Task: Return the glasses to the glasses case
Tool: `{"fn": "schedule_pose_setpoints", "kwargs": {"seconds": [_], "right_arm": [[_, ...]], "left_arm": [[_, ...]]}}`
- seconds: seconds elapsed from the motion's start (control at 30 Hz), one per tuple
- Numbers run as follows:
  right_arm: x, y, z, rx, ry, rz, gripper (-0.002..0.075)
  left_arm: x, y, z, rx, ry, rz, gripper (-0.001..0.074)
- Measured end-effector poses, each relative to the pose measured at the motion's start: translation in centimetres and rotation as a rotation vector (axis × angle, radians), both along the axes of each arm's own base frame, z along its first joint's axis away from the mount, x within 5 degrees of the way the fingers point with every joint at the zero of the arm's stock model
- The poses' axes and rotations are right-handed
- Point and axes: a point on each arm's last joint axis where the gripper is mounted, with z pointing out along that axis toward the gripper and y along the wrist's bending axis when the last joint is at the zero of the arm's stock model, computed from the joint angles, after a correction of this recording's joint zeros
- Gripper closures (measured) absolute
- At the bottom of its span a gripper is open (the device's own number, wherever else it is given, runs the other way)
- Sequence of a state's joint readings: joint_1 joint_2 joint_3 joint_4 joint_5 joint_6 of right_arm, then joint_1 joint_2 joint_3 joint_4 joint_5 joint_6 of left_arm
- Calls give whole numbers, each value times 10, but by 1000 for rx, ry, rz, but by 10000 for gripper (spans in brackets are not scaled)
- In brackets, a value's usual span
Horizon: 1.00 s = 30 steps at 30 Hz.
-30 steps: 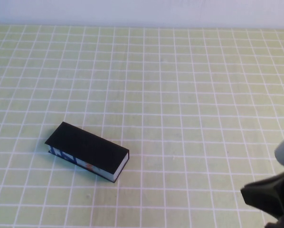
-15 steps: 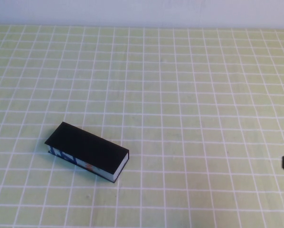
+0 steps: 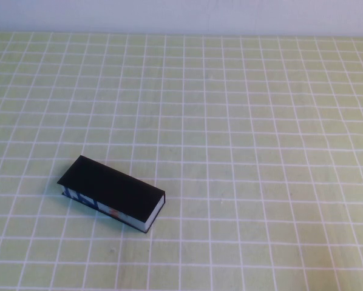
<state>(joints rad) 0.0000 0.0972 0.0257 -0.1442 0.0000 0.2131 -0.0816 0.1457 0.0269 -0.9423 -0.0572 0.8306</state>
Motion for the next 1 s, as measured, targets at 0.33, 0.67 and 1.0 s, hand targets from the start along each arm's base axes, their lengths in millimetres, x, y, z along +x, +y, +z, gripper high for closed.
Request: {"fn": "schedule_pose_setpoints", "kwargs": {"seconds": [0.33,0.67,1.0], "right_arm": [[-8,0,-7,30,41,-6,737],[-9,3,-11,-10,80,32,737],[-12,9,-26,-74,242,108,737]], "left_arm": [[0,0,0,0,0,0,738],[0,0,0,0,0,0,738],[0,0,0,0,0,0,738]]}}
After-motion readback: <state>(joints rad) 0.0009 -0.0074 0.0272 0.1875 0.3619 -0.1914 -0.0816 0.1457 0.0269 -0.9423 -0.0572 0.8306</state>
